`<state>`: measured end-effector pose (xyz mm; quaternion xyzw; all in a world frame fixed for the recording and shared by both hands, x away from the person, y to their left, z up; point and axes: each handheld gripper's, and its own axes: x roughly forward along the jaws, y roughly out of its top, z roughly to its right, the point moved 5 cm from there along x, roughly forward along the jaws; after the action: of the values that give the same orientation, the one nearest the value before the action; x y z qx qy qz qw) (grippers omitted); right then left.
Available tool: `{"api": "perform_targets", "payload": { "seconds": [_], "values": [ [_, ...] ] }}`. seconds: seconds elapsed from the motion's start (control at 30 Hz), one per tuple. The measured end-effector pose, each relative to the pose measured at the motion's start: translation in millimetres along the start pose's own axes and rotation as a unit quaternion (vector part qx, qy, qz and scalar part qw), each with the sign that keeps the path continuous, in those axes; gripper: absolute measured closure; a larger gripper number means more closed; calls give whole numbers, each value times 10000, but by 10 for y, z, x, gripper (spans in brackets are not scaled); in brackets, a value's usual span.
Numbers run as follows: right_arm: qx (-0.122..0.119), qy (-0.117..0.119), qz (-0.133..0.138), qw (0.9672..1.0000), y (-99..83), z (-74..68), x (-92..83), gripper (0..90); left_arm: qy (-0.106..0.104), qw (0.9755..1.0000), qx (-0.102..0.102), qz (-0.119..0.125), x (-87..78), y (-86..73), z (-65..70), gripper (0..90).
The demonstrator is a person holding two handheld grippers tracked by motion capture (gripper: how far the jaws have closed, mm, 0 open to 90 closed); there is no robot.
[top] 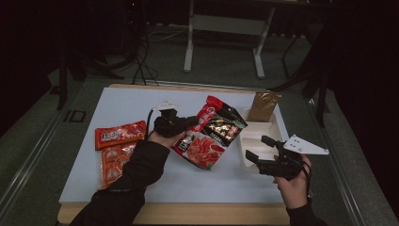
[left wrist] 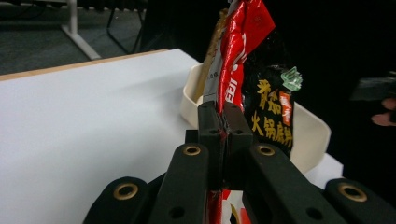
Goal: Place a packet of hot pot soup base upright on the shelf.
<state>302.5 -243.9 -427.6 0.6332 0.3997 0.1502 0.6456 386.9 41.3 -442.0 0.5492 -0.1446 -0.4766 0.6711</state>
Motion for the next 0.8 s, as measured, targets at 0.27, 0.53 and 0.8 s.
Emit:
{"api": "perform_targets", "payload": {
  "seconds": [0.27, 0.53, 0.8],
  "values": [
    [224, 66, 30, 9997, 97, 50, 142, 182, -505, 9984, -119, 231, -27, -40, 162, 893],
    [669, 183, 177, 9974, 163, 159, 221, 400, -943, 9934, -295, 591, -55, -35, 271, 894],
    [1075, 702, 242, 9914, 259, 151, 206, 728, -1160, 9900, -475, 649, -39, -59, 280, 893]
  ]
}}
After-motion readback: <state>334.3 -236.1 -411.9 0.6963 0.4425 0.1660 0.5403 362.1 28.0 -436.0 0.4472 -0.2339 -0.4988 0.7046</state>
